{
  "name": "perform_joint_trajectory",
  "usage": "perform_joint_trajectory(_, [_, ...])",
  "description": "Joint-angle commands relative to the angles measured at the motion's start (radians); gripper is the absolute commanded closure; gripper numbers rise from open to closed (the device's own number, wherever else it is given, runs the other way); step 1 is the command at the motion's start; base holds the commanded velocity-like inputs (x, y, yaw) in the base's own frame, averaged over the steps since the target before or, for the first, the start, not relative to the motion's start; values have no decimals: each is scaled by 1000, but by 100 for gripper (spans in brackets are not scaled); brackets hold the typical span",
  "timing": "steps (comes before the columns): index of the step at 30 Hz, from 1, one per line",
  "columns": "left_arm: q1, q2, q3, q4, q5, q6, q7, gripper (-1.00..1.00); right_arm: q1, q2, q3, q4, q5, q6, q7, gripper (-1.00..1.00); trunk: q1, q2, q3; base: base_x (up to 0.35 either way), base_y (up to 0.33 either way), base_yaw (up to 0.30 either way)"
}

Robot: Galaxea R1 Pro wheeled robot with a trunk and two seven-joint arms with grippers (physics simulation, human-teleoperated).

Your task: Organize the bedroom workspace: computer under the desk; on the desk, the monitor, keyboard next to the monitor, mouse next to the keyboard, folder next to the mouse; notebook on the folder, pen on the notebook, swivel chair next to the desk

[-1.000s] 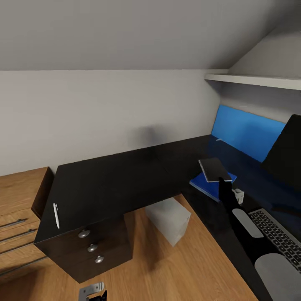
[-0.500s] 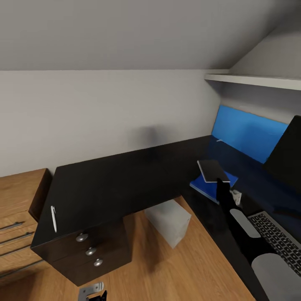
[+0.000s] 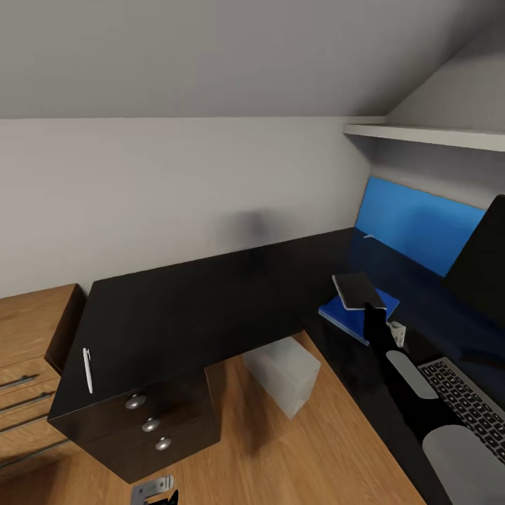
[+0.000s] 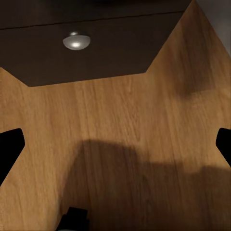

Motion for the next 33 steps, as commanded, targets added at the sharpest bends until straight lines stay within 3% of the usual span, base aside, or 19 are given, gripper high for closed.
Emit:
perform_joint_trajectory(1, [-1, 1, -4, -2, 6, 3, 9, -100, -1, -2, 6, 0, -10, -9, -2, 100, 0, -1, -1, 0, 0, 0])
perform_joint_trajectory(20, [-1, 1, -4, -2, 6, 3, 7, -100, -1, -2, 9, 0, -8, -28, -23, 100, 0, -1, -1, -61, -47, 0])
perform_joint_trajectory(33, [0, 0, -4, 8, 6, 3, 6, -100, -1, -2, 10, 0, -7, -29, -23, 100, 0, -1, -1, 82, 0, 0])
